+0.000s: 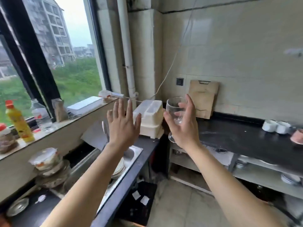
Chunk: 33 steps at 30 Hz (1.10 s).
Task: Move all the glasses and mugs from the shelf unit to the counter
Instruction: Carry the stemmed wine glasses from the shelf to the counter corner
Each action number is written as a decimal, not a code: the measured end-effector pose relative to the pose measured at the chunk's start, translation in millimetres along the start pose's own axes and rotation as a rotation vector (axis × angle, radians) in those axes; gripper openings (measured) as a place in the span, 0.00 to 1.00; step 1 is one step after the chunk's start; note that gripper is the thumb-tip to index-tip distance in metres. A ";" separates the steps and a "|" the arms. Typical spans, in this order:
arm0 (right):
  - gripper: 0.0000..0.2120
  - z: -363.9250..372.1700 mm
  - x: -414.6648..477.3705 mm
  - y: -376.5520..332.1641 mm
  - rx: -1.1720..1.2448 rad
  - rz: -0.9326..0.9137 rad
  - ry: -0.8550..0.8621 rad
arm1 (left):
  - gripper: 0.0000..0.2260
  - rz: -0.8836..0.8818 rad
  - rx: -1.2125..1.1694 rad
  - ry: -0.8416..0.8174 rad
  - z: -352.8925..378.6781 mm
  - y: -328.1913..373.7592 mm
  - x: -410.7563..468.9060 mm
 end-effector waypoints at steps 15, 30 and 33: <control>0.41 -235.6 3.9 250.3 -0.370 0.398 0.263 | 0.30 0.455 -0.154 -0.274 214.7 305.1 174.6; 0.43 -487.1 -23.3 413.0 -0.537 0.680 0.646 | 0.28 0.961 -0.170 -0.387 350.6 638.4 267.3; 0.43 -531.4 -23.9 464.9 -0.528 0.677 0.623 | 0.29 0.963 -0.123 -0.416 384.9 690.3 279.2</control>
Point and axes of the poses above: each hand's wrist, its own x-axis towards the middle knuckle, its own z-axis out of the palm, y = z × x, the point moved 1 cm from there along x, towards the middle knuckle, and after that the axes turned 15 degrees about -y, right-handed, at the moved point
